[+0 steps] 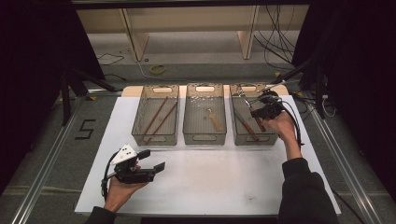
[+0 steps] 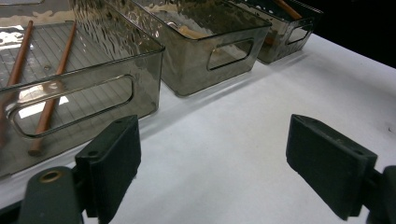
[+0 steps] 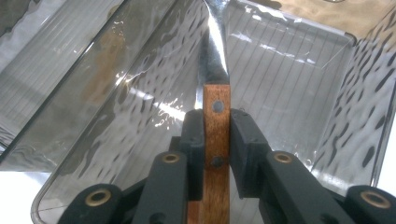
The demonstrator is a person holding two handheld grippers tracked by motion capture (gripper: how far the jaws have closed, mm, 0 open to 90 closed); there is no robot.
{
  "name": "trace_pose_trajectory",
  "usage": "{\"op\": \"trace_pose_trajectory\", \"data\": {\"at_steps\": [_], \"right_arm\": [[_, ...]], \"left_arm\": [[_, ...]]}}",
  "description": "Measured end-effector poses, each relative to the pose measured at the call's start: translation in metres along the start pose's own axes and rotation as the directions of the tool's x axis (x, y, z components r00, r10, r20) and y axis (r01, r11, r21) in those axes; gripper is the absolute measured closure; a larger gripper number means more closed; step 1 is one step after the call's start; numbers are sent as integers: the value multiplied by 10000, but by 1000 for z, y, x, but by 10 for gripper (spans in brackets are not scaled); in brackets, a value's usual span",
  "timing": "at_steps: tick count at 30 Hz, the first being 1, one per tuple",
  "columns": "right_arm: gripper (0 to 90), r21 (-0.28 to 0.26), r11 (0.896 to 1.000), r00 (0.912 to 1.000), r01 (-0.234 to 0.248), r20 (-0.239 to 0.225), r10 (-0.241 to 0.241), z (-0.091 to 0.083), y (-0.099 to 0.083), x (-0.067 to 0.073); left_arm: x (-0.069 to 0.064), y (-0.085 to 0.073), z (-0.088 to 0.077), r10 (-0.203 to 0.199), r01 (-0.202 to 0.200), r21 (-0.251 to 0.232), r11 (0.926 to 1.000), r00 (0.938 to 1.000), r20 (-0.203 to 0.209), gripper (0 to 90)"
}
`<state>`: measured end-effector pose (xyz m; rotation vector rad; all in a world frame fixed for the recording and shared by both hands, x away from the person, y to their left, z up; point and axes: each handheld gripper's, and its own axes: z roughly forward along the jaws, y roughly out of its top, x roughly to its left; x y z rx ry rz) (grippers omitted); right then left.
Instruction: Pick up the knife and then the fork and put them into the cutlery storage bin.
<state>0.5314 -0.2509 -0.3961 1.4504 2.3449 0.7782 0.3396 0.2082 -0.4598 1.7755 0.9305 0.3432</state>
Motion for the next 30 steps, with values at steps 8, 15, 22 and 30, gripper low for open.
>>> {"op": "trace_pose_trajectory", "data": {"at_steps": [8, 15, 22, 30], "right_arm": [[772, 237, 9997, 10000, 42, -8, -42, 6, -3, 0], [771, 440, 9990, 10000, 60, -59, -57, 9, -3, -1], [668, 616, 9981, 9999, -33, -147, 42, 11, -2, 0], [563, 338, 9987, 9984, -378, -419, 392, 5, 0, -3]], "left_arm": [[0, 0, 0, -4, 4, 2, 10000, 10000, 3, 173], [0, 0, 0, -7, 7, -1, 10000, 10000, 3, 173], [0, 0, 0, -32, 32, -9, 10000, 10000, 4, 172], [0, 0, 0, -24, 24, -3, 10000, 10000, -1, 170]]}}
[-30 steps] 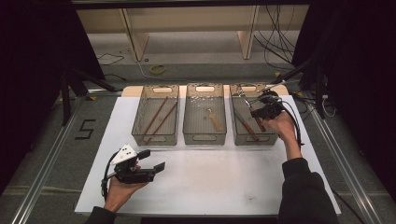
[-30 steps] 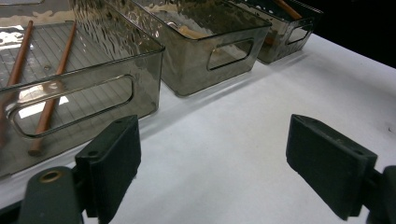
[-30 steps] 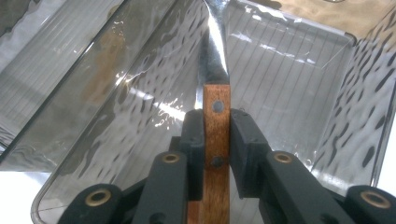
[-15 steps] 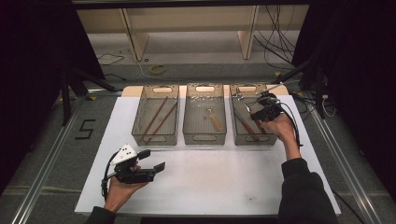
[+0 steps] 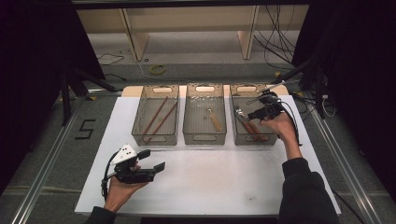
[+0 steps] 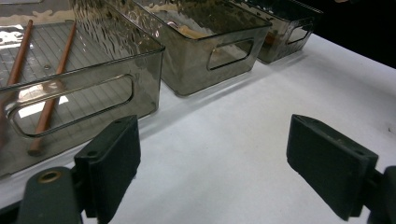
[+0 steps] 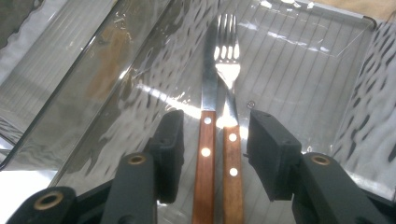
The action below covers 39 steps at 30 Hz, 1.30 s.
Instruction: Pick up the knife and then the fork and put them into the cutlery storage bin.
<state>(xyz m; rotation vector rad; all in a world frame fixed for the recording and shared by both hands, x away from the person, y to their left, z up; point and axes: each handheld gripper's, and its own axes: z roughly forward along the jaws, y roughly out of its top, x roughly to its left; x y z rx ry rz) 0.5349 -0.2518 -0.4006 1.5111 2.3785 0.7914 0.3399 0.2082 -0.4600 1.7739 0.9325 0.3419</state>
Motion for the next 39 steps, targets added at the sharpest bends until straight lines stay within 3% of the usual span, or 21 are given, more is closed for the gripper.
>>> {"op": "trace_pose_trajectory", "data": {"at_steps": [8, 19, 26, 39], "right_arm": [[508, -299, 9995, 9997, 31, -251, -39, -6, -1, 2], [419, -1160, 9931, 9976, 196, -637, -271, -22, -10, 19], [373, -1854, 9817, 9941, 441, -897, -616, -35, -23, 36], [322, -2879, 9514, 9812, 1092, -1222, -1496, -54, -63, 74]], "left_arm": [[0, 0, 0, 16, -16, 20, 10000, 10000, 13, 169], [-1, 0, 0, -7, 7, 4, 10000, 10000, 4, 170], [0, 0, 0, -5, 5, 9, 10000, 10000, 27, 170], [-1, 0, 1, -2, 2, 87, 10000, 10000, 50, 170]]}}
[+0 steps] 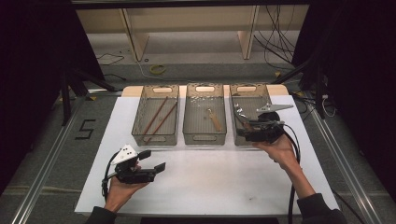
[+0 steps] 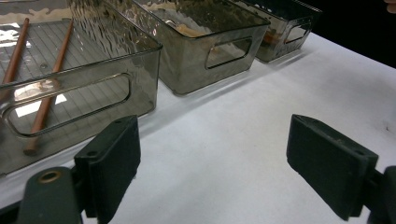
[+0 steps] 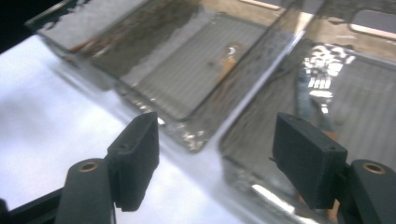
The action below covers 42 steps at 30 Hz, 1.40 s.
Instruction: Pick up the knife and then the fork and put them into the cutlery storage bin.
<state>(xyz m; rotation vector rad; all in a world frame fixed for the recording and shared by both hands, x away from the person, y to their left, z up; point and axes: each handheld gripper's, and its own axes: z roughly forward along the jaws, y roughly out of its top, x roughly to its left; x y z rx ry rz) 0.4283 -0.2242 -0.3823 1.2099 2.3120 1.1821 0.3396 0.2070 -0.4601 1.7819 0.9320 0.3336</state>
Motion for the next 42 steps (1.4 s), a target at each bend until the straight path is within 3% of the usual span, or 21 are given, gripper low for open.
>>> {"op": "trace_pose_trajectory", "data": {"at_steps": [13, 23, 42], "right_arm": [[284, -1175, 9926, 9967, 299, -719, -386, -18, -29, 30], [252, -1699, 9852, 9890, 230, -1400, -472, -26, -50, 44], [253, -2272, 9738, 9856, 95, -1623, -475, -34, -93, 54]], "left_arm": [[-1, 0, 1, -28, 27, 28, 10000, 9999, 111, 170], [-2, 0, 1, -10, 8, 94, 10000, 9998, 207, 170], [-3, 0, 1, -14, 9, 145, 9999, 9993, 360, 170]]}}
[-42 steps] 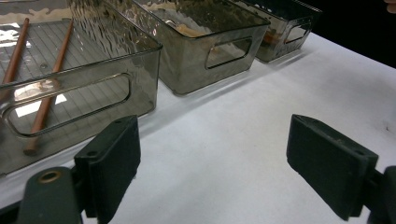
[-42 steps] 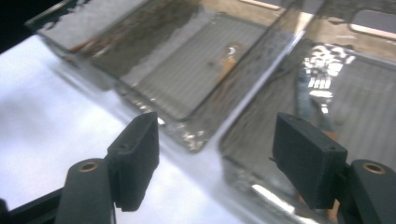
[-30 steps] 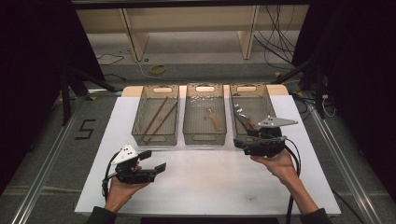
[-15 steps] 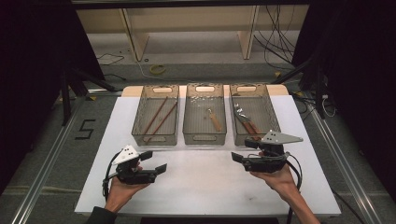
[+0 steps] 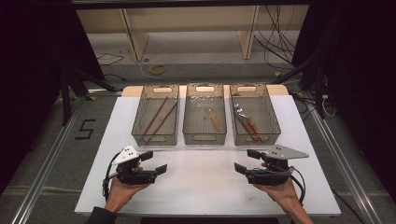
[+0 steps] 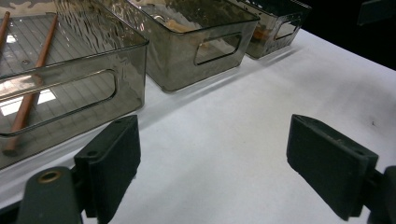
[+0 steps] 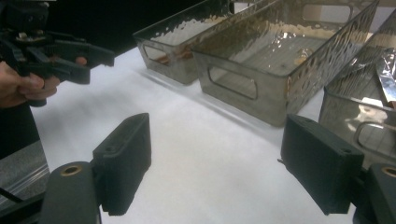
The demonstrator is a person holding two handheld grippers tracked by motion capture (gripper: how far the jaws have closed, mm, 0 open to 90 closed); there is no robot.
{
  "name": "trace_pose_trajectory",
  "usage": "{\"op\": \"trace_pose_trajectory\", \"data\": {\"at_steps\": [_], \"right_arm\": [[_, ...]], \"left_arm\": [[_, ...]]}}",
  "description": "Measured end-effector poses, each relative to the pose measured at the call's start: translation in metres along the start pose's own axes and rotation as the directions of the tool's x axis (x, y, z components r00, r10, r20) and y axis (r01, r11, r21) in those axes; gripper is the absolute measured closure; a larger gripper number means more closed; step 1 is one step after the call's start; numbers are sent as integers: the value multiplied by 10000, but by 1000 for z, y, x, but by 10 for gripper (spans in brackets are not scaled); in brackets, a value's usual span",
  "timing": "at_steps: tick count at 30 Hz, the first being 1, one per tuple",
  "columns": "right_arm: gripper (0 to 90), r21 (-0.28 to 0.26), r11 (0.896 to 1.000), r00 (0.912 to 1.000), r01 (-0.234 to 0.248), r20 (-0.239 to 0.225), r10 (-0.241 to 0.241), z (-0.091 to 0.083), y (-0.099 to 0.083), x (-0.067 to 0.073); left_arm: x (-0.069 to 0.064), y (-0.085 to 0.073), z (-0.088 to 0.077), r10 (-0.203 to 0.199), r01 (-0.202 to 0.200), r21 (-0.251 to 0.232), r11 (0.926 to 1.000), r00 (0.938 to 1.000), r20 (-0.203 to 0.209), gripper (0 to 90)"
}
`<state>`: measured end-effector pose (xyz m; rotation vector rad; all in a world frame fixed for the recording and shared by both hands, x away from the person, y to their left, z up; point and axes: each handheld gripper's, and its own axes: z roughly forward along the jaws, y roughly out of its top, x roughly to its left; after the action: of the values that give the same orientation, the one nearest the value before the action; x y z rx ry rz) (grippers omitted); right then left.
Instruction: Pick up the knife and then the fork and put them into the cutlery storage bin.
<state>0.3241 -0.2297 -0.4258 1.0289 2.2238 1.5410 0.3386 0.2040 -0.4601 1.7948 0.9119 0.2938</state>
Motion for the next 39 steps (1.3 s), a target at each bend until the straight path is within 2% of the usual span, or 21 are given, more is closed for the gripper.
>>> {"op": "trace_pose_trajectory", "data": {"at_steps": [8, 16, 39], "right_arm": [[238, -224, 9997, 9993, -33, 385, 42, -5, -15, 0], [224, -175, 9996, 9989, -199, 425, 207, -7, -24, 0], [228, -297, 9993, 9981, -211, 569, 228, -8, -25, -4]], "left_arm": [[-1, 0, -1, 7, -8, 42, 10000, 9999, 121, 170], [-3, 0, 0, 35, -37, 80, 10000, 9998, 206, 170], [-2, 0, 0, 43, -44, 88, 10000, 9998, 191, 169]]}}
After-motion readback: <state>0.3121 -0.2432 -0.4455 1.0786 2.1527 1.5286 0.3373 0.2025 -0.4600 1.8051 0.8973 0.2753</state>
